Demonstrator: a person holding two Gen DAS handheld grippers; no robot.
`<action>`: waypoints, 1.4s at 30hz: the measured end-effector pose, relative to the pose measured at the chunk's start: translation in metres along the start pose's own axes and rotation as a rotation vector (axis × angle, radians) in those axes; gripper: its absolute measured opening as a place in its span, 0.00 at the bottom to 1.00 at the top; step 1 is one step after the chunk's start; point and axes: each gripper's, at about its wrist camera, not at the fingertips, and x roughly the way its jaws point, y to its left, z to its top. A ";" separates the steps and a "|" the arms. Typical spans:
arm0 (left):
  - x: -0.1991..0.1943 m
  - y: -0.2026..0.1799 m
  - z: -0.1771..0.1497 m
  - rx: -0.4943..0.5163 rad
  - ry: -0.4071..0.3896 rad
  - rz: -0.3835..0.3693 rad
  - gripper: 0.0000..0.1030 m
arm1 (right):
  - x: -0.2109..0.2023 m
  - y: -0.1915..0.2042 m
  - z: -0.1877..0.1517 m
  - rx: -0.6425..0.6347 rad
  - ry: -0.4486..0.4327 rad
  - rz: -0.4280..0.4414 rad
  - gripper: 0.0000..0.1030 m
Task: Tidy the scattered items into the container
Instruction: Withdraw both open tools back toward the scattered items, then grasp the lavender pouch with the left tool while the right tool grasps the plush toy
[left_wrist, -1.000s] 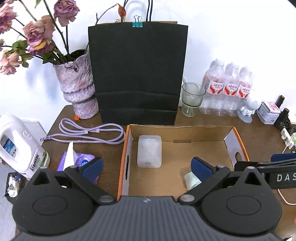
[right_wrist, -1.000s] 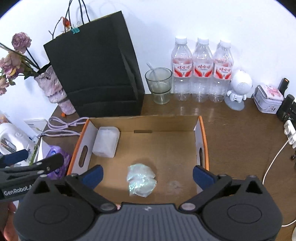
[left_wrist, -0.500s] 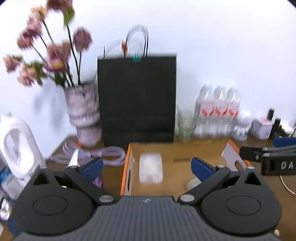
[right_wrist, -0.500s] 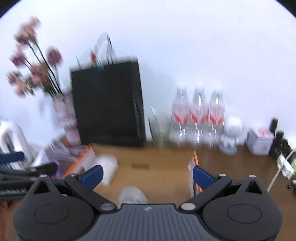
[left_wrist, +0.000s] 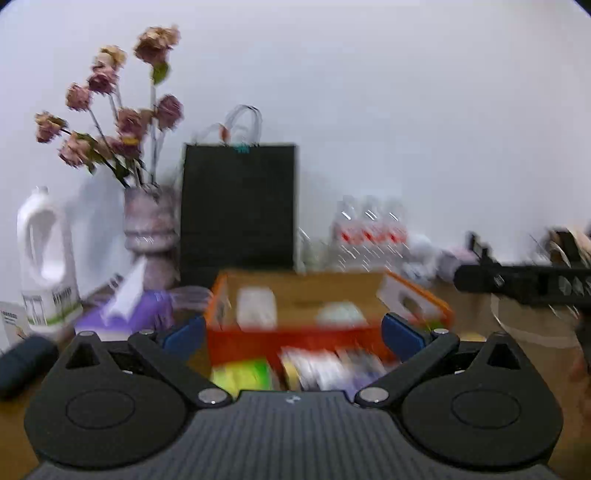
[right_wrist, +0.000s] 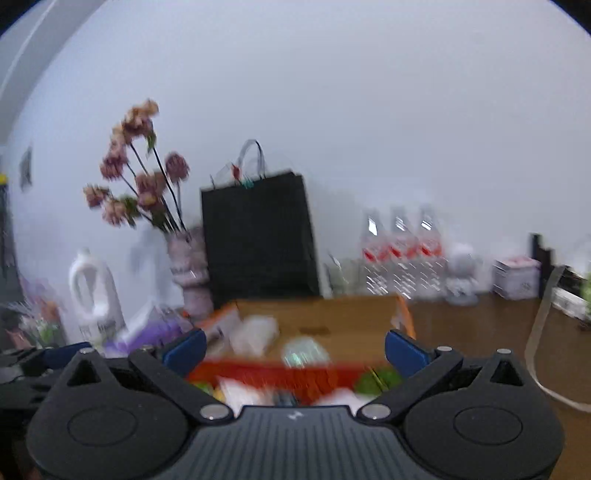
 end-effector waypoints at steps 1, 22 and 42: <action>-0.006 -0.003 -0.009 0.006 0.015 -0.009 1.00 | -0.011 -0.002 -0.009 -0.001 -0.004 -0.021 1.00; 0.101 -0.020 -0.034 -0.024 0.426 -0.210 0.52 | 0.028 -0.035 -0.063 -0.073 0.278 -0.147 0.59; -0.001 0.023 -0.010 -0.209 0.296 -0.186 0.03 | -0.023 -0.026 -0.036 -0.077 0.224 -0.070 0.43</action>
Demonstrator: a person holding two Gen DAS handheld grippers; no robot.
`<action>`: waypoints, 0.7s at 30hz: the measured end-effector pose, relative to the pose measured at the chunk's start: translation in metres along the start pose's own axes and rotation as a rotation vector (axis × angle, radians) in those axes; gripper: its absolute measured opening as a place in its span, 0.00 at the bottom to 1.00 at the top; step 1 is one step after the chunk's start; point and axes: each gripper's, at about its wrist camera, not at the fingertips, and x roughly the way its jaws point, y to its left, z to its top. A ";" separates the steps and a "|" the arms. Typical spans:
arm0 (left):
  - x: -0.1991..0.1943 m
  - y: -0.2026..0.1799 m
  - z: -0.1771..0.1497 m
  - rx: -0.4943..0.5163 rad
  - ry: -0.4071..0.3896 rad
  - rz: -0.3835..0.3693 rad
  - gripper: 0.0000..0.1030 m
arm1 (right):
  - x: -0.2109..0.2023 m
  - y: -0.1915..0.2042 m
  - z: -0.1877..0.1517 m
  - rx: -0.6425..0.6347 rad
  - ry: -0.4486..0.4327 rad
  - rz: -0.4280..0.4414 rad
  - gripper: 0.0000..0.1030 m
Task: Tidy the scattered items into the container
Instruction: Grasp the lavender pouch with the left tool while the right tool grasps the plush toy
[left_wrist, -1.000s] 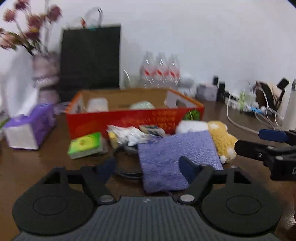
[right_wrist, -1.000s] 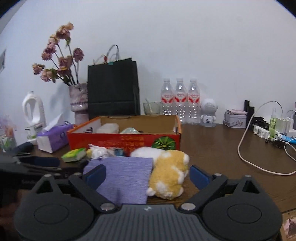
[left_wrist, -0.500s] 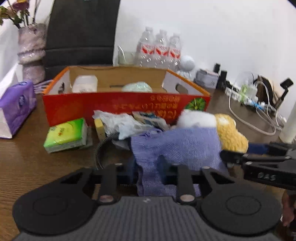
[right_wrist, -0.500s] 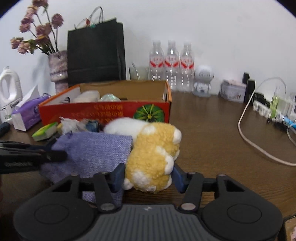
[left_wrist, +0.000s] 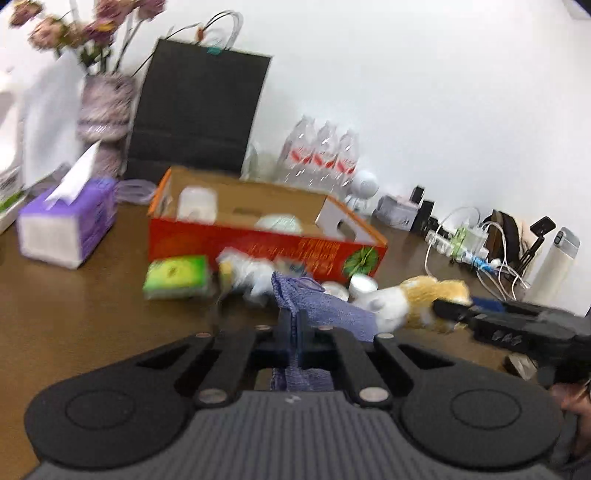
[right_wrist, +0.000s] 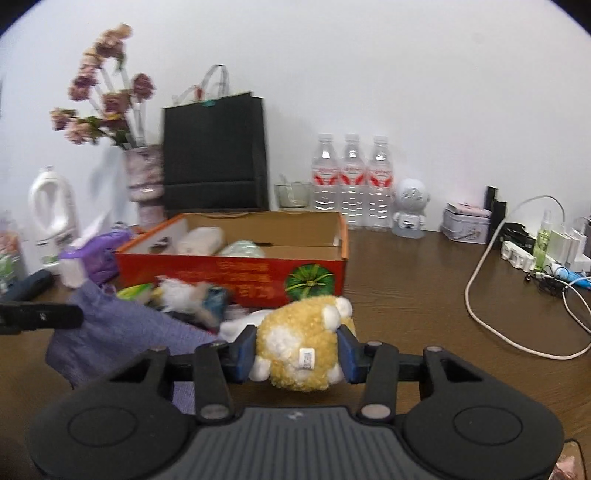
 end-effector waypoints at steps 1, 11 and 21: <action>-0.006 0.004 -0.006 -0.013 0.017 0.019 0.03 | -0.009 0.002 -0.002 -0.005 0.006 0.023 0.43; -0.033 0.017 -0.058 -0.062 0.098 0.104 0.07 | -0.041 0.024 -0.053 -0.055 0.185 0.055 0.42; -0.016 0.005 -0.041 0.214 0.106 -0.024 0.71 | -0.040 0.021 -0.049 -0.080 0.169 0.057 0.70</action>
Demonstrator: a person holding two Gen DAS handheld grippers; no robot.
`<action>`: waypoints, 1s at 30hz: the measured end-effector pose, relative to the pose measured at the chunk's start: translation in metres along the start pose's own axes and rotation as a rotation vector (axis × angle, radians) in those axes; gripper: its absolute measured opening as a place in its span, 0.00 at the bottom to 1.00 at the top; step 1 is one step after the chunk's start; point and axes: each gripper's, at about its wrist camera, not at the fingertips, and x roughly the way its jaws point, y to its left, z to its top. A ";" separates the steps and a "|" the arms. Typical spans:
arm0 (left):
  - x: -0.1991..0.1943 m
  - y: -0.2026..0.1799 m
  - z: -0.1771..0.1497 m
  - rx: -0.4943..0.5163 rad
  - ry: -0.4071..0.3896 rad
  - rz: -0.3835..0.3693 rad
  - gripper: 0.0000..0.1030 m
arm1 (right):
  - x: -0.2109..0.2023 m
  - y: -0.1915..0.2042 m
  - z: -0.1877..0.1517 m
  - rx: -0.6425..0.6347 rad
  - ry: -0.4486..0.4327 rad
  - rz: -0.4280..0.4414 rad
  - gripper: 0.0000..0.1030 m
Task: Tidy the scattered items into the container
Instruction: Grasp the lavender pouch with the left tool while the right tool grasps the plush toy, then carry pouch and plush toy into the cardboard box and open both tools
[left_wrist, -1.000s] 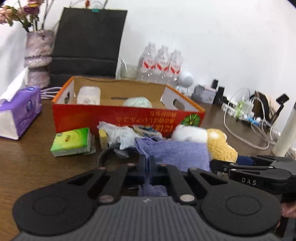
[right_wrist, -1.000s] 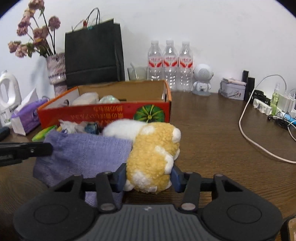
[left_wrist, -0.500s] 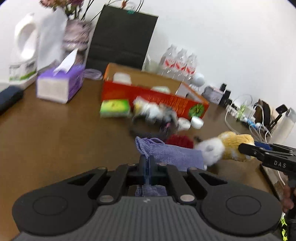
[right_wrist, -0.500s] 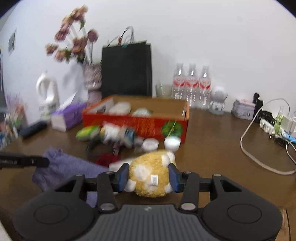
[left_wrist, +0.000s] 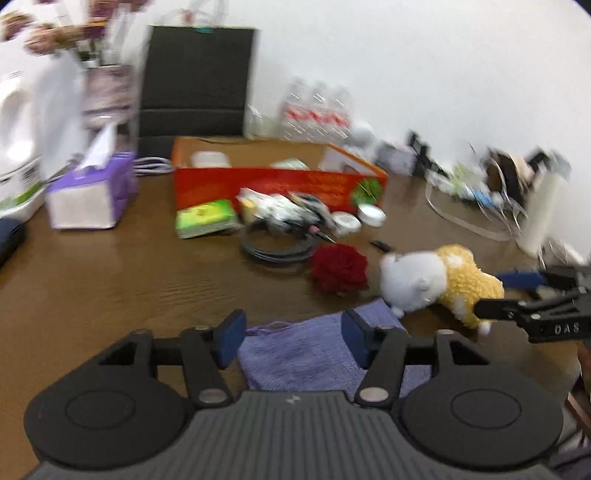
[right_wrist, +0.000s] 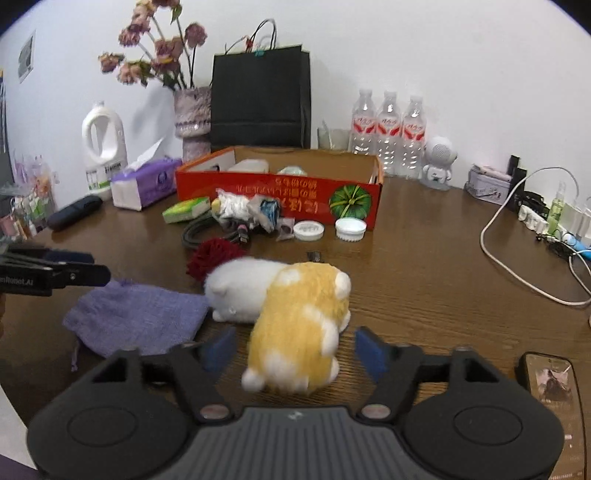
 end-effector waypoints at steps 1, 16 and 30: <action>0.007 0.000 0.001 0.040 0.008 -0.025 0.76 | 0.006 -0.001 -0.002 0.002 0.016 0.003 0.70; 0.035 -0.027 -0.009 0.139 0.101 0.006 0.20 | 0.032 0.000 0.004 0.053 0.022 -0.048 0.43; -0.037 -0.049 0.004 0.147 -0.120 -0.048 0.07 | -0.031 -0.002 0.012 0.073 -0.220 -0.024 0.43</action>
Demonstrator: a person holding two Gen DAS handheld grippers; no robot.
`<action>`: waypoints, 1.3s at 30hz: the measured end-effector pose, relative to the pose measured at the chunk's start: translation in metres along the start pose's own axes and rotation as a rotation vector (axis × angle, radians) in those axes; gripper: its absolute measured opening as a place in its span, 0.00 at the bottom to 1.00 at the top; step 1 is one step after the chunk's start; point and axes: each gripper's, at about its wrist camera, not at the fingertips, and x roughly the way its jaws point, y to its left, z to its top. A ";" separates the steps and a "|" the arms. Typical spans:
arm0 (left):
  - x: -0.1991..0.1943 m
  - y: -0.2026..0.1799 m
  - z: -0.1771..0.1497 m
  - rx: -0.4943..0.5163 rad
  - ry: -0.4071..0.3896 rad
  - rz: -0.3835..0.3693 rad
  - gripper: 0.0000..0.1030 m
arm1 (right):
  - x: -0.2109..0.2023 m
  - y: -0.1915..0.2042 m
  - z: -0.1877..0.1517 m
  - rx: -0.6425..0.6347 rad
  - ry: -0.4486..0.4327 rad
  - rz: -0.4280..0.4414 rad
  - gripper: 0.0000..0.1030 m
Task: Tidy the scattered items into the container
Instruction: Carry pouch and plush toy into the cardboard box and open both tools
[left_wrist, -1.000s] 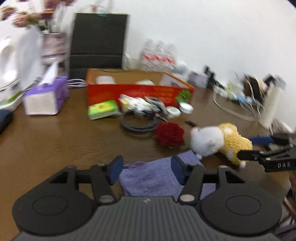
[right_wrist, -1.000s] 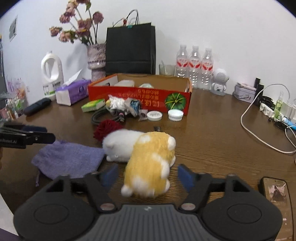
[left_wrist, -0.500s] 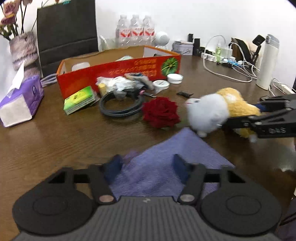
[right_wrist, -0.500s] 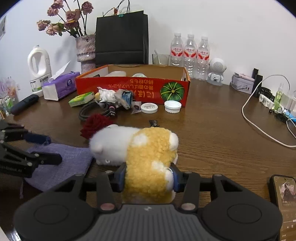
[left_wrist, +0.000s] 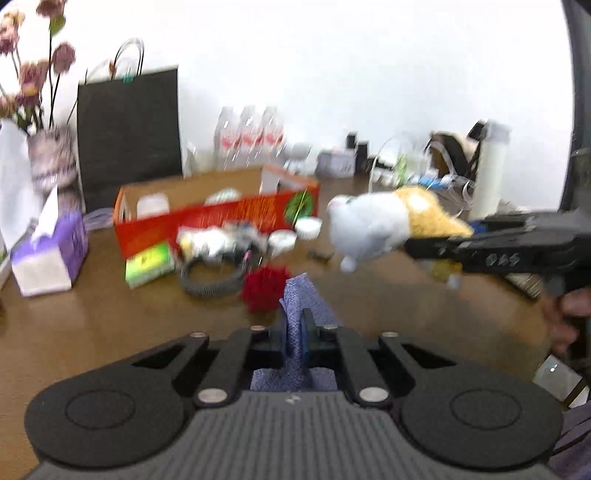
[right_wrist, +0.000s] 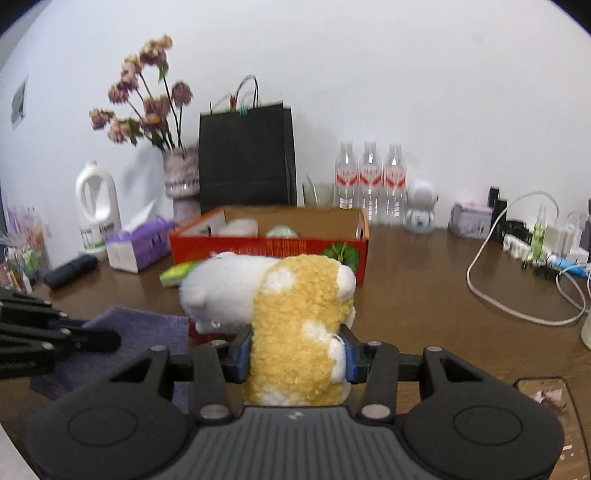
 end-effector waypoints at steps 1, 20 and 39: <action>-0.003 0.001 0.005 -0.011 -0.015 0.007 0.07 | -0.001 0.000 0.002 0.002 -0.007 0.004 0.43; 0.131 0.074 0.131 -0.312 -0.149 0.259 0.08 | 0.135 -0.035 0.118 -0.009 -0.012 0.015 0.43; 0.320 0.181 0.189 -0.563 0.086 0.405 0.08 | 0.371 -0.068 0.199 0.034 0.304 0.024 0.44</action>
